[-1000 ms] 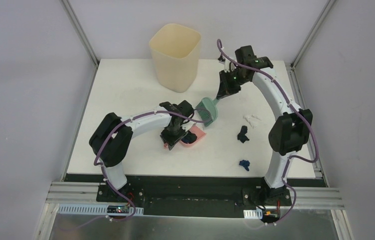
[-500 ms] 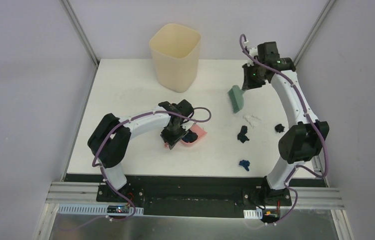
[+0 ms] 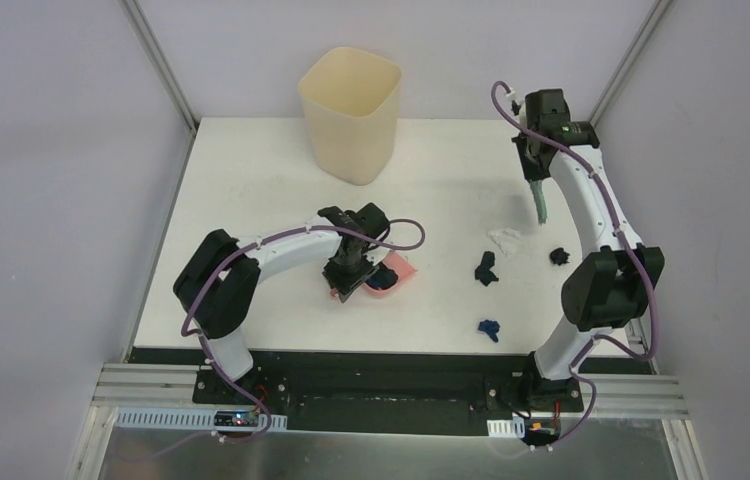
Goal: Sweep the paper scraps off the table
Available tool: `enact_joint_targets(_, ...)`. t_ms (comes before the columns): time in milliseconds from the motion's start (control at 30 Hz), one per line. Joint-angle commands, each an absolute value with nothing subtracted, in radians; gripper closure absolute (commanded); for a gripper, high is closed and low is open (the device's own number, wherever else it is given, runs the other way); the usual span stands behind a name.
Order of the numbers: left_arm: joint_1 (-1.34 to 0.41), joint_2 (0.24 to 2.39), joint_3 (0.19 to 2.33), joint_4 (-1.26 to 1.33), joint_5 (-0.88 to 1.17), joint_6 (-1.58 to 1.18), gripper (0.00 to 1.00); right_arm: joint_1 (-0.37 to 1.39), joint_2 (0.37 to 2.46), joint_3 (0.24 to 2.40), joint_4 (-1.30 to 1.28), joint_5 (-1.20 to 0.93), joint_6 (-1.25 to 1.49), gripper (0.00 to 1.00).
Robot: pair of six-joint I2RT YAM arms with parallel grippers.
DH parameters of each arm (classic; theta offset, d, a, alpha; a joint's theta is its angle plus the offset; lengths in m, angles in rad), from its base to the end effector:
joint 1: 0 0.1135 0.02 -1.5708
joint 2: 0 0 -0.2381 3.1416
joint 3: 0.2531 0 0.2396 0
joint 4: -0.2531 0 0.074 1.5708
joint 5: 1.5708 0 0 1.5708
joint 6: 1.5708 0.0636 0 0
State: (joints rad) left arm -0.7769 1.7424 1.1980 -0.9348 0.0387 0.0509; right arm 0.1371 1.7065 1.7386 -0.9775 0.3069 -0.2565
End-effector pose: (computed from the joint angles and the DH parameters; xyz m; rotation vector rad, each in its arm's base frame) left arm 0.2142 -0.2140 0.1423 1.2364 2.8077 -0.1054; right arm 0.3602 0.0303 0.3077 -0.3666 2.4787 -0.4347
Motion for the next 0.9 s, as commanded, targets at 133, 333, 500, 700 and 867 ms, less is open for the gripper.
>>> enact_joint_targets(133,-0.815,1.709,1.183,-0.921,0.096,0.089,1.00,0.162,1.745,1.692,-1.106,0.309,-0.213,1.00)
enact_joint_targets(333,-0.855,1.723,1.177,-0.908,0.189,0.123,1.00,0.210,1.727,1.656,-1.208,0.059,-0.187,1.00)
enact_joint_targets(500,-0.924,1.775,1.191,-0.918,0.201,0.140,1.00,0.288,1.714,1.576,-1.196,-0.095,-0.158,1.00)
enact_joint_targets(700,-0.977,1.848,1.234,-0.940,0.156,0.142,1.00,0.342,1.760,1.616,-1.217,-0.285,-0.117,1.00)
enact_joint_targets(867,-0.983,1.873,1.267,-0.947,0.102,0.131,1.00,0.400,1.792,1.653,-1.234,-0.469,-0.108,1.00)
